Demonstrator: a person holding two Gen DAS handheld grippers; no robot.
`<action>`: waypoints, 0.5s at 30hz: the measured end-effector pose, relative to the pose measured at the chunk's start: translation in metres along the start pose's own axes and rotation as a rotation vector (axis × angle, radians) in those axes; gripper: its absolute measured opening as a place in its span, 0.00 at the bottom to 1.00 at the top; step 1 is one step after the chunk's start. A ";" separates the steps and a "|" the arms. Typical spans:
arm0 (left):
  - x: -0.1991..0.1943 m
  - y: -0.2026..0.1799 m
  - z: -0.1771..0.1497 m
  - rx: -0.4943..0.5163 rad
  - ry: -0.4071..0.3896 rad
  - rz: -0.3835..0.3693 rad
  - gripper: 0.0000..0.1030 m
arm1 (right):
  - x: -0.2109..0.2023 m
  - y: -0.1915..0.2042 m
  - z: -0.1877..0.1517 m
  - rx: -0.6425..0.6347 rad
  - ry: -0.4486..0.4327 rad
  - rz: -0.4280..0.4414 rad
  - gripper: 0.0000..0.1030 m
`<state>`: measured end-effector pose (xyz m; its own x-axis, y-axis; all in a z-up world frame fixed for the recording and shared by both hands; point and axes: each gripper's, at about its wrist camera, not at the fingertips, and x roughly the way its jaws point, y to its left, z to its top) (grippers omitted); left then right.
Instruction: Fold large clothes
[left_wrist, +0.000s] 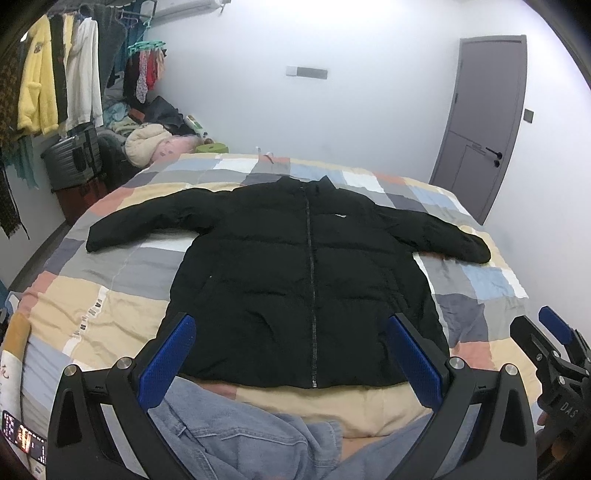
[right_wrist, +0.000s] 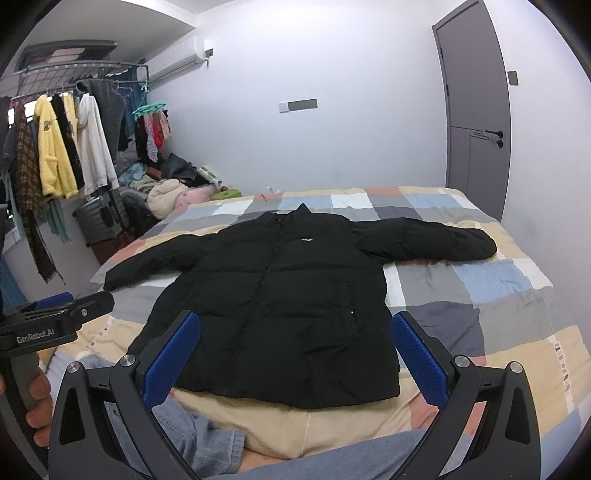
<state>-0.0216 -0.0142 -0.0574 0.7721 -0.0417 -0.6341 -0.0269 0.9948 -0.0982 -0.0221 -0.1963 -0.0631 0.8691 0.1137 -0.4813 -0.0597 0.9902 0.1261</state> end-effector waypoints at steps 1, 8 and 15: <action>0.000 0.001 -0.001 -0.001 0.000 0.003 1.00 | 0.000 0.000 0.000 0.001 -0.001 -0.002 1.00; 0.002 0.006 0.000 -0.005 0.004 0.007 1.00 | 0.001 -0.001 0.000 0.003 0.000 -0.001 1.00; 0.004 0.006 0.001 -0.004 0.005 0.004 1.00 | 0.002 0.000 -0.001 0.003 0.003 -0.006 1.00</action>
<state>-0.0179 -0.0081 -0.0604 0.7690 -0.0384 -0.6382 -0.0326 0.9945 -0.0991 -0.0208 -0.1959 -0.0645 0.8681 0.1076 -0.4846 -0.0525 0.9907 0.1259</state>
